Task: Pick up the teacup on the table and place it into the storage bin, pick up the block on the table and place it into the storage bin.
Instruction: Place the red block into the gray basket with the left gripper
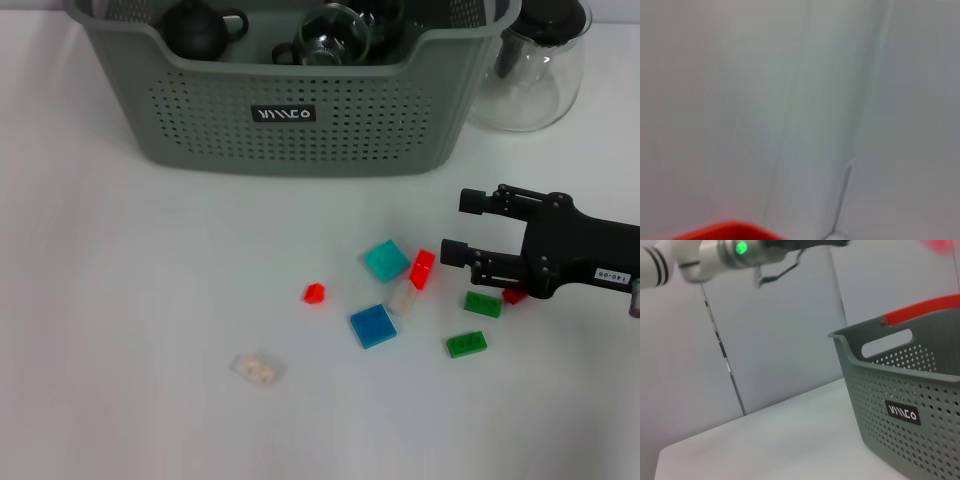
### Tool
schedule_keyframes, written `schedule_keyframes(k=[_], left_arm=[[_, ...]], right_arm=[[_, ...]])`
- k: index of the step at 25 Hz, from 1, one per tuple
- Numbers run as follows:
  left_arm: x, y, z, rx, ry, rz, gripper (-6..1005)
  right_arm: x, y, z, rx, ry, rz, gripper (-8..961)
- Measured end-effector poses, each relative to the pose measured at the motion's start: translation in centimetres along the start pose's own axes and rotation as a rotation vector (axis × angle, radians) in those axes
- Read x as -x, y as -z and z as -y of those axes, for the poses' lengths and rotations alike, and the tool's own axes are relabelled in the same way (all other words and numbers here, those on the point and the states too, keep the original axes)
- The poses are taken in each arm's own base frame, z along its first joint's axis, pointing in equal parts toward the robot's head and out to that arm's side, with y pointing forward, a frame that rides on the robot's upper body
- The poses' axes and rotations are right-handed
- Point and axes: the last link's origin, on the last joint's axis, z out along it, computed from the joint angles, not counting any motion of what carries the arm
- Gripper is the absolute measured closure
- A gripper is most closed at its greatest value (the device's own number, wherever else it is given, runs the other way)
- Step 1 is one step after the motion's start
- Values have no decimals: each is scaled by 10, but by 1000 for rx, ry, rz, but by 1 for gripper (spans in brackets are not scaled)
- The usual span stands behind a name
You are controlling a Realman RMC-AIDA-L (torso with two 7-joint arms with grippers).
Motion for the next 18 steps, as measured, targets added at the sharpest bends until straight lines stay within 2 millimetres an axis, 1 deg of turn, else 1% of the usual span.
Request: schedule_keyframes(k=[2, 5, 8, 9, 11, 13, 15, 16, 18], left_arm=[[-9, -20, 3, -46, 11, 55, 825], [-14, -50, 3, -105, -10, 129, 852], [-14, -69, 5, -163, -36, 201, 864], [-12, -72, 6, -174, -42, 216, 868], [-9, -73, 6, -180, -48, 226, 876], [-8, -69, 6, -183, -45, 216, 884], [-5, -59, 6, -172, -24, 198, 892], [-3, -50, 5, -161, -9, 185, 896], [4, -34, 0, -121, 1, 154, 864]], right_arm=[[0, 0, 0, 0, 0, -1, 158], [0, 0, 0, 0, 1, -2, 158], [1, -1, 0, 5, 3, -1, 158], [1, -1, 0, 6, 3, -1, 158], [1, -1, 0, 5, 2, -1, 158], [0, 0, 0, 2, 1, -2, 158], [0, 0, 1, 0, 2, -2, 158], [1, 0, 1, 1, 4, -2, 158], [2, -1, 1, 2, 7, -1, 158]])
